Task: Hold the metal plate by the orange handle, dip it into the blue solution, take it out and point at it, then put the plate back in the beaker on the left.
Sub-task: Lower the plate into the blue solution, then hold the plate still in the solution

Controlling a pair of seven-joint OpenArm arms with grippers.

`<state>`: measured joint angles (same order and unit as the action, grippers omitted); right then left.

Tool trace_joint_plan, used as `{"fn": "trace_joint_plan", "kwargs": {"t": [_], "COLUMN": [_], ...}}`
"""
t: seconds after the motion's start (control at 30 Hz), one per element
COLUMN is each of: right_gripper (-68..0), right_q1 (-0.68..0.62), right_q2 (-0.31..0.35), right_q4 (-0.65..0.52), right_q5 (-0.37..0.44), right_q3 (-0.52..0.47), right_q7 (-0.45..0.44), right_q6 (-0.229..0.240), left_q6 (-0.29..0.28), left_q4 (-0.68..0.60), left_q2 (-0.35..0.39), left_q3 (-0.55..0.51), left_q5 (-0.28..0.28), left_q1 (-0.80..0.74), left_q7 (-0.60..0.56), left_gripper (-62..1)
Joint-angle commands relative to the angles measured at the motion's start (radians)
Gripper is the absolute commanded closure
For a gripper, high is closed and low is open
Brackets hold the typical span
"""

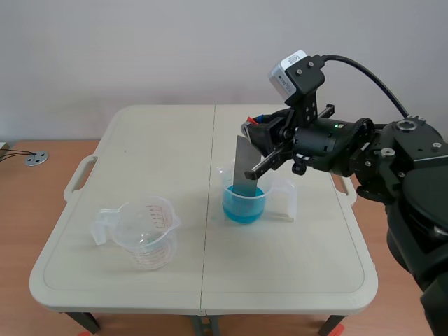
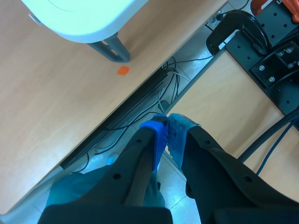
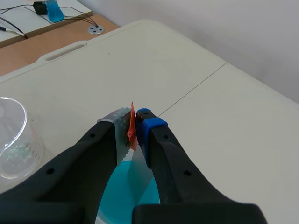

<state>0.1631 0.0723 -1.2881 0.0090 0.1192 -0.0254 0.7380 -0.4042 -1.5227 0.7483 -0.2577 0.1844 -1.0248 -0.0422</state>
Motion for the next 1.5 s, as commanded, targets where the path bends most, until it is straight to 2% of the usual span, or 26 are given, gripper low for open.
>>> {"fn": "trace_joint_plan", "kwargs": {"t": [0.0,0.47,1.47], "right_gripper": [-1.3,-1.3,-1.3], "right_q1": [0.000,-0.003,-0.003], "right_q2": [0.002,0.003,0.002], "right_q4": [-0.010,-0.010,-0.010], "right_q5": [-0.009,-0.062,-0.063], "right_q3": [-0.005,-0.005,-0.005], "right_q7": [-0.006,0.000,0.000], "right_q6": [0.008,0.008,0.008], "left_q6": [-0.002,-0.003,-0.003], "left_q4": [-0.010,-0.010,-0.010], "left_q2": [-0.008,-0.008,-0.008], "left_q3": [-0.005,-0.005,-0.005], "left_q5": [0.006,0.006,0.007], "left_q1": [-0.003,-0.003,-0.003], "left_q7": [-0.010,-0.010,-0.002], "left_gripper": [-1.3,-1.3,-1.3]}}
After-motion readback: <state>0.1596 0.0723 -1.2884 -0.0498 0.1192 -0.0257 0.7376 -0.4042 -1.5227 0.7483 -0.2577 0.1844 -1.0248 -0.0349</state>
